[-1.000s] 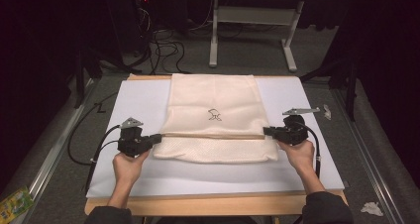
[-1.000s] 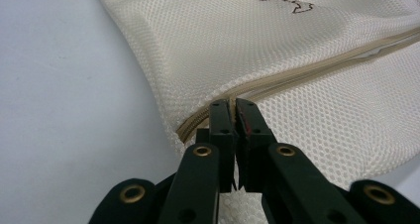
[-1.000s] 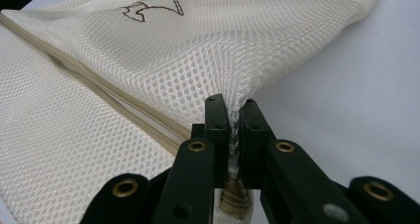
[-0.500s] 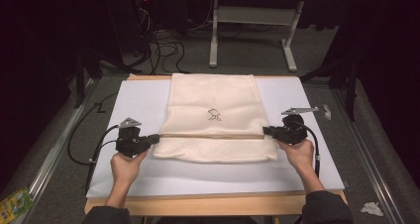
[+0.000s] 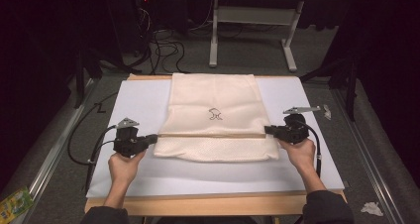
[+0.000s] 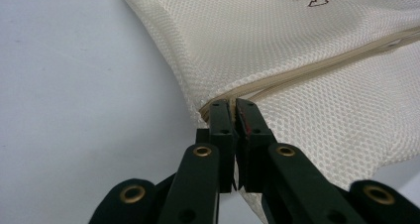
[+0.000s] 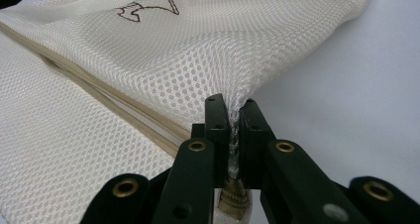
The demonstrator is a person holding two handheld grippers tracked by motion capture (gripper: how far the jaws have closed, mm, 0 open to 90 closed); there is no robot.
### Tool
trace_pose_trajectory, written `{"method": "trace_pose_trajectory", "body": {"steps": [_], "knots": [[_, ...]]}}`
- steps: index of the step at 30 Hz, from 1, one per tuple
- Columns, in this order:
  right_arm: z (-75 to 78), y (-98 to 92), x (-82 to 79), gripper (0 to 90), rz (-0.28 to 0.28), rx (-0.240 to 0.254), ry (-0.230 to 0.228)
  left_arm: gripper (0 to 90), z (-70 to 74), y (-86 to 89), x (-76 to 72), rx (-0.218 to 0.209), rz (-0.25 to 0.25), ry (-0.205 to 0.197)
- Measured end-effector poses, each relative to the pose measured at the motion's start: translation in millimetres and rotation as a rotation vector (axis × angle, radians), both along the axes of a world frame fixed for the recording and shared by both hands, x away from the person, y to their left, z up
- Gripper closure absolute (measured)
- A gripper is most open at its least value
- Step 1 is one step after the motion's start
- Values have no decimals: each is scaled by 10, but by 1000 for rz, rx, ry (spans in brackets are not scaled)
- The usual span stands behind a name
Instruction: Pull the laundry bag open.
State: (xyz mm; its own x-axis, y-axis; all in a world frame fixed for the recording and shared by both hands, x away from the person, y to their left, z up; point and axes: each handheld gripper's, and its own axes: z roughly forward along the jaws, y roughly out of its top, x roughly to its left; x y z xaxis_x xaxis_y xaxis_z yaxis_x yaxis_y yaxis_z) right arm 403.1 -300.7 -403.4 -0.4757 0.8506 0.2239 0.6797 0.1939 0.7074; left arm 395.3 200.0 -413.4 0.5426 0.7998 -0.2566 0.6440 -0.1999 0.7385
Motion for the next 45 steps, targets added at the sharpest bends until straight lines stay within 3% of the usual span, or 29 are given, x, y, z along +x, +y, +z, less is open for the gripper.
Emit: {"method": "trace_pose_trajectory", "body": {"steps": [13,45], "knots": [[-10,-23,-33,868,-10,-6,-3,874,-1,-14,-39,1,-17,2],[-269,-34,-207,852,-11,-5,25,871,-98,-39,-101,9,-51,32]]}}
